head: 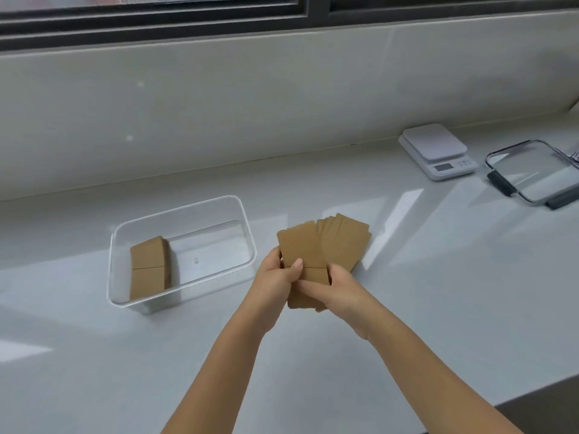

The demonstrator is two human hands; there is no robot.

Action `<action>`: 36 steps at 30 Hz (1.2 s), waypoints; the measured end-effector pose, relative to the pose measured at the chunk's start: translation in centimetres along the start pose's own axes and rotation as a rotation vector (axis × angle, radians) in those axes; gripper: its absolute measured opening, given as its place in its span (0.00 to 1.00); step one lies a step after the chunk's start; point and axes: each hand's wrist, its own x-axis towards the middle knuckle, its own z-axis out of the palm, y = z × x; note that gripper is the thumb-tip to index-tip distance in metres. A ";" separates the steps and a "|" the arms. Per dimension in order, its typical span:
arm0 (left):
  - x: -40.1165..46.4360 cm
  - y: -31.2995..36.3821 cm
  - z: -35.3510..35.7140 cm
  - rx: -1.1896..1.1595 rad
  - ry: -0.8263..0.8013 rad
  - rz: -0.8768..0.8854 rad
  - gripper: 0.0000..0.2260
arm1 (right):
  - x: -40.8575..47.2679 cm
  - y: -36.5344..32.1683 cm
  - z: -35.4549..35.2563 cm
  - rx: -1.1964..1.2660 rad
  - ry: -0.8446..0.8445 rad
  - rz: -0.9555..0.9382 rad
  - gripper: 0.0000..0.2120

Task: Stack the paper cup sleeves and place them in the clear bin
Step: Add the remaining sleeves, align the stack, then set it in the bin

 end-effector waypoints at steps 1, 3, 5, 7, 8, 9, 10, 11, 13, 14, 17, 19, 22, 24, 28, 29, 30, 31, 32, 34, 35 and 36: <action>0.6 0.2 0.9 0.025 -0.008 0.000 0.11 | 0.3 0.0 -1.4 0.006 0.025 0.007 0.14; 1.5 0.2 2.0 0.103 -0.036 -0.013 0.10 | 0.7 0.2 -3.4 0.014 0.080 0.024 0.16; 2.0 -0.3 3.3 0.154 -0.059 -0.060 0.09 | 0.9 0.7 -4.8 0.015 0.055 0.031 0.15; 2.3 -1.1 4.3 0.206 -0.067 -0.100 0.09 | 1.1 1.5 -5.7 0.022 0.013 0.062 0.15; 2.6 -1.4 4.7 0.240 -0.060 -0.123 0.09 | 1.4 2.0 -6.0 0.030 0.008 0.084 0.15; 2.9 -1.5 5.1 0.274 -0.052 -0.140 0.10 | 1.6 2.5 -6.2 0.050 0.010 0.106 0.15; 3.2 -1.4 5.3 0.319 -0.049 -0.157 0.12 | 2.0 2.9 -6.4 0.080 0.019 0.122 0.15; 3.7 -1.2 5.5 0.369 -0.048 -0.173 0.13 | 2.3 3.4 -6.3 0.119 0.035 0.135 0.15; 4.8 -0.6 5.6 0.469 -0.077 -0.176 0.12 | 3.1 3.8 -6.3 0.228 0.069 0.158 0.14; 5.3 0.1 5.8 0.491 -0.097 -0.154 0.10 | 3.6 3.7 -6.5 0.298 0.093 0.160 0.14; 7.5 1.7 6.4 0.488 -0.055 -0.104 0.13 | 5.6 3.1 -8.6 0.488 0.213 0.145 0.14; 8.8 2.0 6.3 0.528 0.097 -0.081 0.19 | 6.3 2.8 -10.2 0.473 0.273 0.143 0.14; 10.7 1.5 6.1 0.577 0.195 -0.118 0.21 | 7.5 3.3 -11.4 0.404 0.278 0.193 0.14; 11.3 0.7 6.1 0.551 0.163 -0.191 0.21 | 8.1 3.8 -11.3 0.375 0.277 0.222 0.15; 11.7 -0.6 6.1 0.563 0.126 -0.203 0.12 | 9.0 4.9 -10.7 0.332 0.333 0.261 0.15; 11.9 -0.9 6.1 0.594 0.119 -0.189 0.12 | 9.2 5.0 -10.5 0.322 0.358 0.271 0.15; 12.0 -1.2 6.0 0.615 0.106 -0.176 0.13 | 9.4 5.1 -10.4 0.298 0.390 0.281 0.14; 12.0 -1.4 6.0 0.625 0.094 -0.163 0.14 | 9.5 5.1 -10.2 0.261 0.422 0.291 0.13; 11.9 -1.4 6.0 0.633 0.076 -0.156 0.15 | 9.6 5.0 -10.1 0.235 0.450 0.296 0.12; 11.8 -1.4 6.1 0.645 0.057 -0.140 0.15 | 9.7 4.9 -9.7 0.257 0.437 0.280 0.13; 11.8 -1.5 6.2 0.657 0.060 -0.133 0.16 | 9.6 4.7 -9.5 0.293 0.414 0.271 0.14; 11.8 -1.5 6.2 0.670 0.065 -0.132 0.16 | 9.6 4.6 -9.3 0.326 0.398 0.263 0.13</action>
